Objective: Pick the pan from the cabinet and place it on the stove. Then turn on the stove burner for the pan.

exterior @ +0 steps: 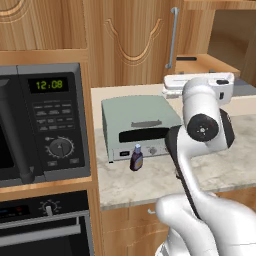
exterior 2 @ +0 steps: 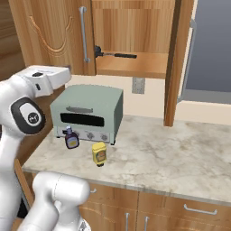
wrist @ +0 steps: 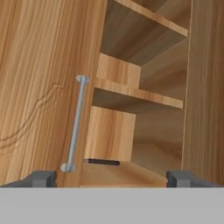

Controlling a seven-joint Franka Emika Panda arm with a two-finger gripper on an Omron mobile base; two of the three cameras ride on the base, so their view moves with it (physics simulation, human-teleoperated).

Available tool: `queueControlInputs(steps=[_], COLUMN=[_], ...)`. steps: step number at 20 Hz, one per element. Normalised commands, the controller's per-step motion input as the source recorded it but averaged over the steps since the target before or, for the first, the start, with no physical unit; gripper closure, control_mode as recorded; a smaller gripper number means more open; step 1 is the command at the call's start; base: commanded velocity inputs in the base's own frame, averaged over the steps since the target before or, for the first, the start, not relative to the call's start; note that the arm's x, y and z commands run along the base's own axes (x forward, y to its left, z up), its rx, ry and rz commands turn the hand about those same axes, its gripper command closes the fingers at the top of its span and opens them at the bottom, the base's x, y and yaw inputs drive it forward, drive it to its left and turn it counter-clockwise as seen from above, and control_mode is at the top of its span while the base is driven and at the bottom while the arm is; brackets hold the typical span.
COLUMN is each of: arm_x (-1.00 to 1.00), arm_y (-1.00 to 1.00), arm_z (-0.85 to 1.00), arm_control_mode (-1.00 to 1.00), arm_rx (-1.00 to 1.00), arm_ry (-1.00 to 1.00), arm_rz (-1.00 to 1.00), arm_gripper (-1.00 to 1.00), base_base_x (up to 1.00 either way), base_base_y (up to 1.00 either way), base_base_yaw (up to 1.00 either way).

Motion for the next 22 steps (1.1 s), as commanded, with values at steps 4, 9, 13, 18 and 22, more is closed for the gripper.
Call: queueControlInputs(steps=[4, 9, 13, 18, 22], arm_x=[0.79, 0.88, 0.91, 0.80, 0.44], arm_y=[-0.01, -0.03, 0.00, 0.00, 0.00], arm_z=[0.00, 0.07, 0.09, 0.10, 0.28], arm_control_mode=[-1.00, -1.00, -1.00, -1.00, -1.00], arm_rx=[0.09, 0.12, 0.08, 0.03, 0.00], arm_ry=[-0.06, 0.02, 0.07, 0.06, 0.00], arm_rz=[0.12, 0.17, 0.15, 0.08, 0.00], arm_gripper=[-1.00, -1.00, -1.00, -1.00, -1.00], base_base_x=[0.00, 0.00, 0.00, 0.00, 0.00], base_base_y=[0.00, 0.00, 0.00, 0.00, 0.00], base_base_yaw=[0.00, 0.00, 0.00, 0.00, 0.00])
